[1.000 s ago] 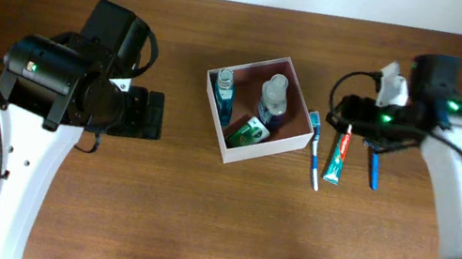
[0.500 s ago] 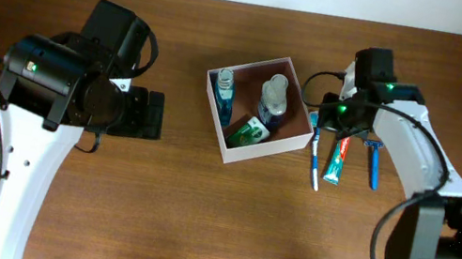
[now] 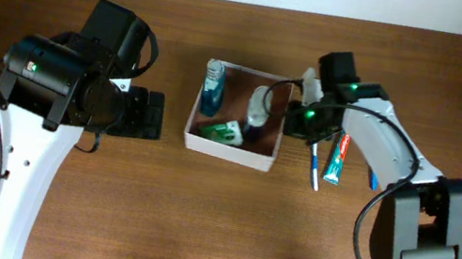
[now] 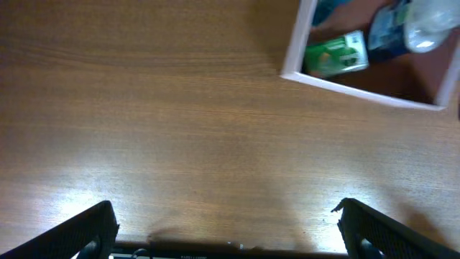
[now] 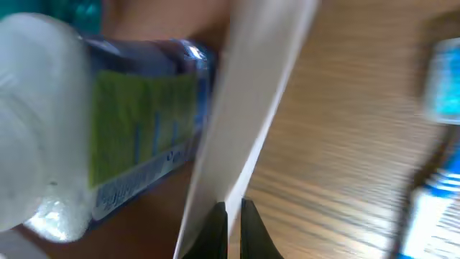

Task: Pack container
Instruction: 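Move the right gripper toward the toothbrush and toothpaste, then move the right gripper over the blue toothbrush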

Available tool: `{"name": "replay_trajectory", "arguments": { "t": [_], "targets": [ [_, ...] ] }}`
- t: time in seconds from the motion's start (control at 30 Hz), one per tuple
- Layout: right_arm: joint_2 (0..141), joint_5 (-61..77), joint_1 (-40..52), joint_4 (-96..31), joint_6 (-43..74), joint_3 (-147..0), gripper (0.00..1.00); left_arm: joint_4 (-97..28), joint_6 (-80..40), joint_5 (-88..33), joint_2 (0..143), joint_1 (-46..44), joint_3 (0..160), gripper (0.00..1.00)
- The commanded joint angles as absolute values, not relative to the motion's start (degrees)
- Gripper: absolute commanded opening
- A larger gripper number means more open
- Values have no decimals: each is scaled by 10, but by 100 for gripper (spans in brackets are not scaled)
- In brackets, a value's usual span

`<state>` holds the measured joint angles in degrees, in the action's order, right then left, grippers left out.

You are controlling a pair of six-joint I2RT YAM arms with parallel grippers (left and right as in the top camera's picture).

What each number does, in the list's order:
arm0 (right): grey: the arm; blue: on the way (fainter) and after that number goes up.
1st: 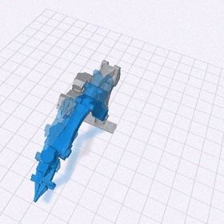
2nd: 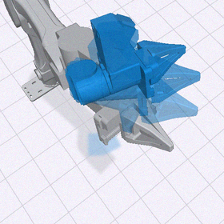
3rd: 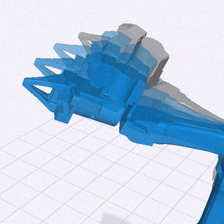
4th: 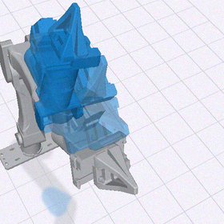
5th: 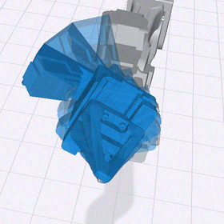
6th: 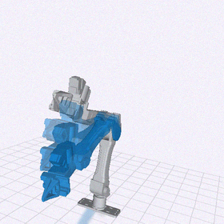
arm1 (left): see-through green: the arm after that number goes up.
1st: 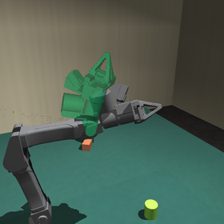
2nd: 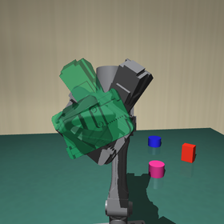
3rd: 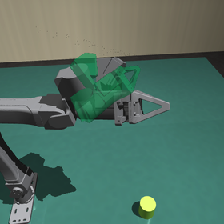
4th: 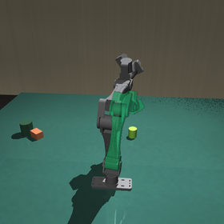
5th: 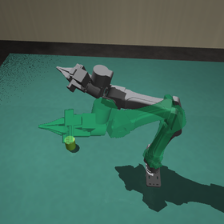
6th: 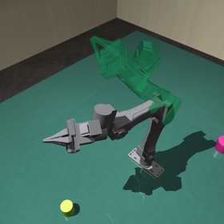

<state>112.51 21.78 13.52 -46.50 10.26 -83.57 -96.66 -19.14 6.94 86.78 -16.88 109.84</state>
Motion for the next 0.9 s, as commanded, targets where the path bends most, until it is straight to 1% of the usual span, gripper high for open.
{"name": "replay_trajectory", "arguments": {
  "t": [0.0,0.13,0.17,0.23,0.27,0.37,0.47,0.57,0.77,0.87],
  "targets": [
    [1125,250,150,-469,96,-843,4,-967,-197,74,865,-167,1105,100],
    [1122,221,135,-465,117,-844,4,-967,-197,74,865,-167,1105,100],
    [1121,216,125,-462,126,-844,6,-967,-197,74,865,-167,1105,100],
    [1119,219,98,-458,130,-846,16,-967,-197,74,865,-167,1105,100],
    [1119,225,86,-455,130,-848,19,-967,-197,74,865,-167,1105,100],
    [1119,250,51,-441,130,-854,19,-967,-197,74,865,-167,1105,100],
    [1119,277,40,-426,130,-854,16,-967,-197,74,865,-167,1105,100],
    [1120,272,51,-405,150,-854,15,-967,-197,74,865,-167,1105,100],
    [1130,256,91,-330,205,-854,16,-967,-197,74,865,-167,1105,100],
    [1142,228,102,-308,231,-854,16,-967,-197,74,865,-167,1105,100]
  ]
}}
